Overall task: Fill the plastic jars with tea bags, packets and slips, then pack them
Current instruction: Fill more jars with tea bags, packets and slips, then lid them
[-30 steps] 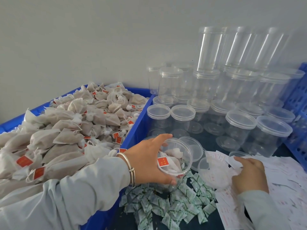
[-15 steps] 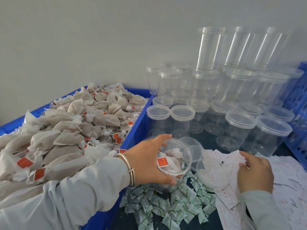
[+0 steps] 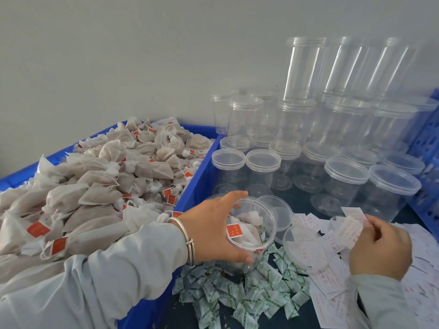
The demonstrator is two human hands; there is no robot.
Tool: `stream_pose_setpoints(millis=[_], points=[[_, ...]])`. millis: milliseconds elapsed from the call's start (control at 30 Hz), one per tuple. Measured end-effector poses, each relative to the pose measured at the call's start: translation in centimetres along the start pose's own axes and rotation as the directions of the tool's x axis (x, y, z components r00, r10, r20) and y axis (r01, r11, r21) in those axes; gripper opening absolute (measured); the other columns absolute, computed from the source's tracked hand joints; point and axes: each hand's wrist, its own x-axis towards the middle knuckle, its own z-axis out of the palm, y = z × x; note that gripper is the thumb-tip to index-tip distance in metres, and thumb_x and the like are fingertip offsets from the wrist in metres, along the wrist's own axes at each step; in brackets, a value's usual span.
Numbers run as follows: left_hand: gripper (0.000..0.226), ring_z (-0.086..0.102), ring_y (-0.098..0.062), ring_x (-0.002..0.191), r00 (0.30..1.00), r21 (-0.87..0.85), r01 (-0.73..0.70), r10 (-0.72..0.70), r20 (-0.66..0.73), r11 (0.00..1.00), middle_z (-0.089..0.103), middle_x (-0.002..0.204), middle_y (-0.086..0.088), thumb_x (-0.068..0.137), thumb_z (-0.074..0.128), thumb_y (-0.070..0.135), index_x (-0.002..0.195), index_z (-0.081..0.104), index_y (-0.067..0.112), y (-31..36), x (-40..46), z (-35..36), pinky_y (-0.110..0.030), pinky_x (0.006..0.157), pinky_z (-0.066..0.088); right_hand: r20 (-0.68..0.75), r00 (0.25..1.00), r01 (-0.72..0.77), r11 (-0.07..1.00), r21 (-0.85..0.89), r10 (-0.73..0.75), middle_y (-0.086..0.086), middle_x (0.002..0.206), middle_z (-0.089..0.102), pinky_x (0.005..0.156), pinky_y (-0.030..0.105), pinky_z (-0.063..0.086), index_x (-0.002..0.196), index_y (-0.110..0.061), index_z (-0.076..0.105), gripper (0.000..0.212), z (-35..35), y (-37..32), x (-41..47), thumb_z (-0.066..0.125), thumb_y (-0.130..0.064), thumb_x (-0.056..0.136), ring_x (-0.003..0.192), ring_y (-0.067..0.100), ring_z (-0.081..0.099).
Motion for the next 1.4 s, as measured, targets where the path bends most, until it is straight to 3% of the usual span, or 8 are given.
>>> stream_pose_setpoints(millis=[300,633,733,800,867,1000,1267,1400], points=[[0.111,0.045,-0.007,0.123,1.0,-0.003,-0.006,0.006,0.005,1.0,0.044,0.138,0.013,0.054,0.074,0.067,0.139,0.006,0.047,0.0,0.0,0.0,-0.029,0.104,0.039,0.029,0.999,-0.037,0.999,0.035,0.036,0.019,0.096,0.067,0.077,0.031,0.038,0.089,-0.007,0.061,0.003,-0.1,-0.3,-0.2,0.064,-0.009,0.089,0.079,0.021,0.052],[0.11,0.045,-0.008,0.123,1.0,0.001,-0.007,0.007,0.006,1.0,0.044,0.138,0.013,0.051,0.072,0.07,0.137,0.006,0.049,-0.1,0.0,0.0,-0.03,0.103,0.04,0.05,0.995,-0.089,0.982,0.168,0.082,0.017,0.099,0.068,0.072,0.024,0.041,0.108,0.0,0.069,0.029,0.4,0.3,-0.1,0.057,-0.022,0.094,0.085,0.024,0.055],[0.109,0.045,-0.009,0.123,1.0,0.0,-0.007,0.007,0.001,1.0,0.045,0.137,0.012,0.051,0.072,0.07,0.134,0.005,0.051,-0.1,0.1,0.1,-0.032,0.103,0.041,0.087,0.996,-0.006,0.976,0.217,-0.013,0.02,0.098,0.067,0.072,0.028,0.044,0.107,0.004,0.065,0.033,0.6,-0.8,-1.1,0.046,-0.022,0.1,0.086,0.033,0.06],[0.107,0.045,-0.01,0.123,1.0,-0.003,-0.008,0.008,-0.001,1.0,0.045,0.137,0.012,0.051,0.073,0.069,0.132,0.004,0.053,-0.1,0.2,0.2,-0.033,0.104,0.041,0.075,0.982,0.147,0.954,0.261,-0.172,0.02,0.09,0.068,0.068,0.014,0.043,0.1,0.006,0.065,0.035,0.5,-2.2,-2.6,0.045,-0.022,0.1,0.075,0.03,0.058],[0.107,0.045,-0.009,0.123,1.0,-0.008,-0.011,0.011,-0.003,1.0,0.045,0.137,0.013,0.052,0.073,0.069,0.132,0.005,0.053,-0.1,0.2,0.2,-0.031,0.103,0.041,0.032,0.925,0.353,0.888,0.296,-0.379,0.011,0.079,0.066,0.064,-0.001,0.038,0.091,0.005,0.068,0.041,0.1,-4.0,-4.4,0.044,-0.026,0.096,0.064,0.021,0.054],[0.108,0.047,-0.008,0.12,1.0,-0.029,-0.024,0.024,-0.001,0.999,0.045,0.136,0.014,0.052,0.072,0.068,0.135,0.006,0.051,-0.1,0.2,0.4,-0.027,0.1,0.041,0.018,0.749,0.603,0.692,0.396,-0.663,-0.008,0.082,0.061,0.073,0.003,0.045,0.094,-0.013,0.066,0.02,0.2,-5.3,-8.0,0.053,-0.028,0.089,0.073,0.0,0.056],[0.106,0.047,-0.004,0.119,0.998,-0.027,-0.061,0.061,-0.009,0.998,0.045,0.135,0.016,0.054,0.073,0.064,0.135,0.006,0.051,-0.1,0.3,0.7,-0.016,0.092,0.035,0.024,0.683,0.665,0.634,0.394,-0.73,-0.014,0.087,0.058,0.085,0.006,0.036,0.092,-0.012,0.072,0.023,1.1,-5.2,-8.9,0.051,-0.019,0.087,0.086,0.003,0.048],[0.104,0.046,-0.002,0.117,0.997,-0.013,-0.075,0.074,-0.019,0.997,0.044,0.135,0.016,0.056,0.074,0.063,0.134,0.005,0.052,-0.1,0.4,0.7,-0.013,0.087,0.032,0.111,0.621,0.699,0.613,0.368,-0.776,-0.008,0.093,0.062,0.092,0.01,0.031,0.078,-0.01,0.075,0.051,1.3,-5.3,-9.2,0.037,-0.038,0.099,0.093,0.011,0.046]])
